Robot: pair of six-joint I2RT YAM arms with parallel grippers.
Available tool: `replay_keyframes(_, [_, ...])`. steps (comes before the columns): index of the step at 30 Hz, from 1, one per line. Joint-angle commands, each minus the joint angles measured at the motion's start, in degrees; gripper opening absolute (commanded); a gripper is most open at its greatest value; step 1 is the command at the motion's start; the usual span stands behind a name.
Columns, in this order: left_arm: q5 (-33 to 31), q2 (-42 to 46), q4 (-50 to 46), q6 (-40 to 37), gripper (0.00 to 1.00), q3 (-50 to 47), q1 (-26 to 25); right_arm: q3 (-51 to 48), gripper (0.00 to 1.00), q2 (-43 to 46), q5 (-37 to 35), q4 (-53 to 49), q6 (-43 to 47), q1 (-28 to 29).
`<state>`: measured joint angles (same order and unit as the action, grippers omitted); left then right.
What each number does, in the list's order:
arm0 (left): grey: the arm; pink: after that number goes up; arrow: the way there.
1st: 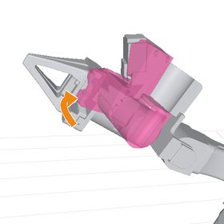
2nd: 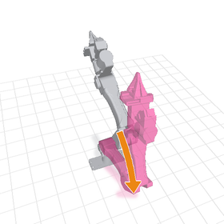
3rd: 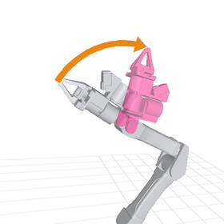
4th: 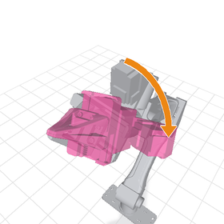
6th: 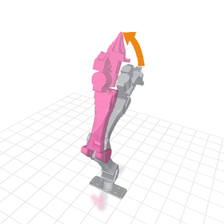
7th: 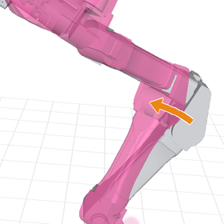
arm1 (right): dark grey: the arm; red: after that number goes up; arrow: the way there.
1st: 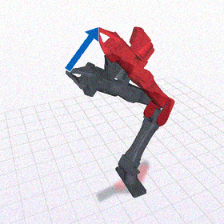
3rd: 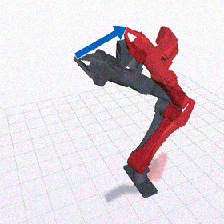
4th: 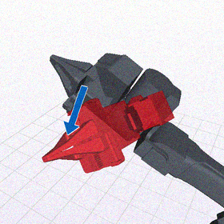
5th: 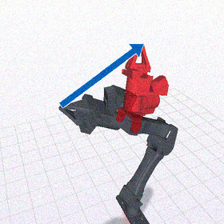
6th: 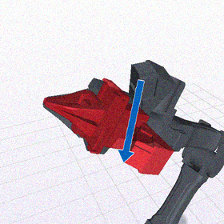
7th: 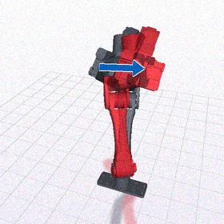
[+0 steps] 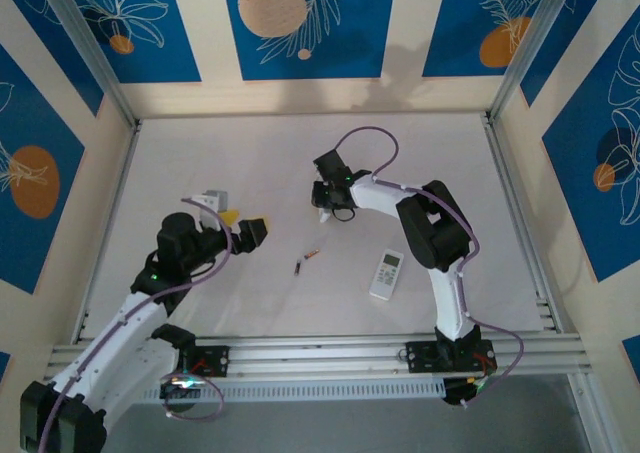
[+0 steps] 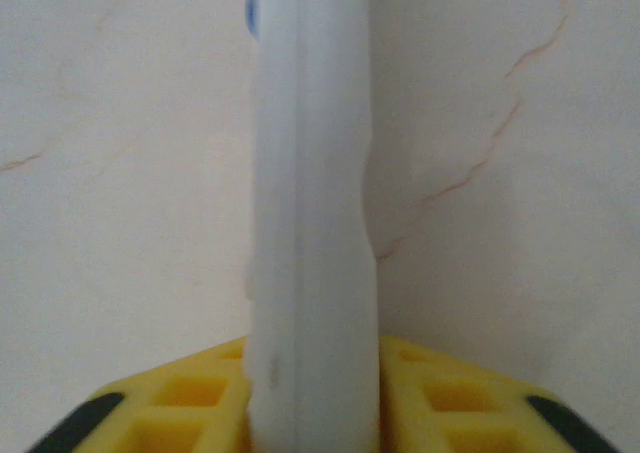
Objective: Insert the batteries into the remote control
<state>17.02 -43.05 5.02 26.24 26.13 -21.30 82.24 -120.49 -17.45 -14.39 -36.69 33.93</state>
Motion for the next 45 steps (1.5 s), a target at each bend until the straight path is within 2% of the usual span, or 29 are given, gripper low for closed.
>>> replay_keyframes(1, [1.7, 0.8, 3.6, 2.3, 1.00, -2.1, -0.6, 1.2, 0.42, -1.5, -5.2, -1.9, -0.3, -0.6])
replay_keyframes(3, [1.2, 0.9, 3.8, 2.6, 1.00, -2.9, -0.8, 0.7, 0.48, -0.6, -5.1, -2.4, 0.4, -1.1])
replay_keyframes(9, [0.7, 0.4, 5.0, 2.4, 1.00, -3.3, -1.1, 0.1, 0.59, 3.0, -4.2, -3.6, 4.7, -2.2])
replay_keyframes(12, [0.7, -0.1, 4.8, 1.9, 1.00, -2.9, -1.2, -1.2, 0.64, 7.9, -4.8, -4.7, 5.6, -3.1])
replay_keyframes(15, [0.8, -0.8, 4.6, 1.2, 1.00, -2.5, -1.4, -5.0, 0.65, 15.4, -3.4, -5.1, 4.8, -4.8])
replay_keyframes(17, [1.1, -1.4, 3.9, 0.3, 1.00, -1.7, -1.6, -8.4, 0.65, 21.5, -4.1, -6.9, 2.3, -5.3])
replay_keyframes(22, [1.0, -2.4, -0.5, -3.9, 1.00, 2.0, -2.8, -17.5, 0.65, 37.4, -9.4, -19.6, -10.1, -5.8])
replay_keyframes(24, [1.0, -2.9, -1.1, -5.2, 1.00, 2.7, -3.2, -19.6, 0.65, 41.5, -10.6, -27.0, -14.7, -6.0])
replay_keyframes(26, [1.2, -3.6, -1.4, -6.3, 1.00, 3.0, -3.5, -21.4, 0.66, 43.5, -9.0, -31.9, -17.2, -6.1])
replay_keyframes(30, [1.0, -5.3, -3.1, -8.3, 1.00, 3.5, -3.7, -23.1, 0.72, 42.2, -3.2, -39.1, -21.0, -5.9])
replay_keyframes(34, [0.9, -5.1, -3.3, -8.1, 1.00, 2.6, -3.8, -26.2, 0.74, 37.6, -0.2, -38.6, -21.0, -5.0])
replay_keyframes(38, [0.4, -3.1, -4.2, -7.5, 1.00, 1.3, -4.0, -27.4, 0.76, 31.9, 0.2, -38.5, -21.3, -3.3])
replay_keyframes(40, [0.0, -2.2, -4.7, -7.5, 1.00, 0.7, -4.0, -28.1, 0.78, 30.7, -0.2, -37.7, -21.5, -2.1])
replay_keyframes(45, [-1.0, -1.8, -4.8, -7.3, 1.00, -0.1, -4.0, -30.3, 0.79, 29.3, -0.5, -34.3, -21.6, 0.2])
